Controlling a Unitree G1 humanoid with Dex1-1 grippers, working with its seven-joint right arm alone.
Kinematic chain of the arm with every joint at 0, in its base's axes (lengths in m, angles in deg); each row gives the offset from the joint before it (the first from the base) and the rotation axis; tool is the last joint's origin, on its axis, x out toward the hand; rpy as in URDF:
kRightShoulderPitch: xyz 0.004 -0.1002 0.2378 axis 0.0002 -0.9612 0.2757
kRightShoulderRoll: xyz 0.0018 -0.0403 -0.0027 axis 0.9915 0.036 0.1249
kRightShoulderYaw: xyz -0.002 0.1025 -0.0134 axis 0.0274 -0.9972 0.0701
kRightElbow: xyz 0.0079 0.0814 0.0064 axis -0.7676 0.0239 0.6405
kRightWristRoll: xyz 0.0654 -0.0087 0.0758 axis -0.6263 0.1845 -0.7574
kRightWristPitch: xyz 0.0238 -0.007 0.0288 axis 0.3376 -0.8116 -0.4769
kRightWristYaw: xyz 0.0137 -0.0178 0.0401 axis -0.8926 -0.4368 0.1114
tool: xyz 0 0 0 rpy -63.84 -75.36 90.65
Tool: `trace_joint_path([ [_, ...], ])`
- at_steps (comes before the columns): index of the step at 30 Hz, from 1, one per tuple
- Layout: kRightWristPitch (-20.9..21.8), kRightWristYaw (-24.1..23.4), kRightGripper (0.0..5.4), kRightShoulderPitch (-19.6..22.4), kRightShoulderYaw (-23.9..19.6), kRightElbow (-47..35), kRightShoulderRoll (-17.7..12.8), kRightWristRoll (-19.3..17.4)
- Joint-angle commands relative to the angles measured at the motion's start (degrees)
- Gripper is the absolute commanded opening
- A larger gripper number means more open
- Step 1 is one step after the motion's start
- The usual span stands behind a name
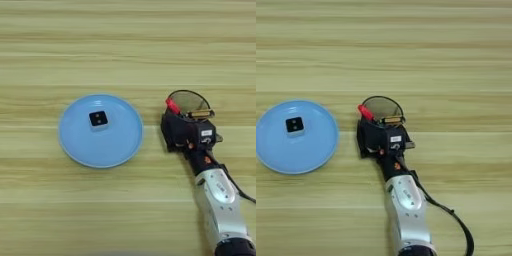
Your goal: Move the objects on the table
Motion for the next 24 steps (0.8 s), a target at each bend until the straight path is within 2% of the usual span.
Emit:
trace_joint_path([
  [1,-0.7,-0.8,5.38,1.0,0.2,-1.9,-0.4,0.6],
  [8,-0.8,-1.3,5.38,0.6,0.0,-3.6,-0.7,0.6],
  [15,-3.5,-0.7,5.38,-4.4,0.3,-13.8,-1.2,0.1],
  [24,-7.2,-0.1,5.38,-7.9,0.4,-20.7,-1.4,-0.8],
])
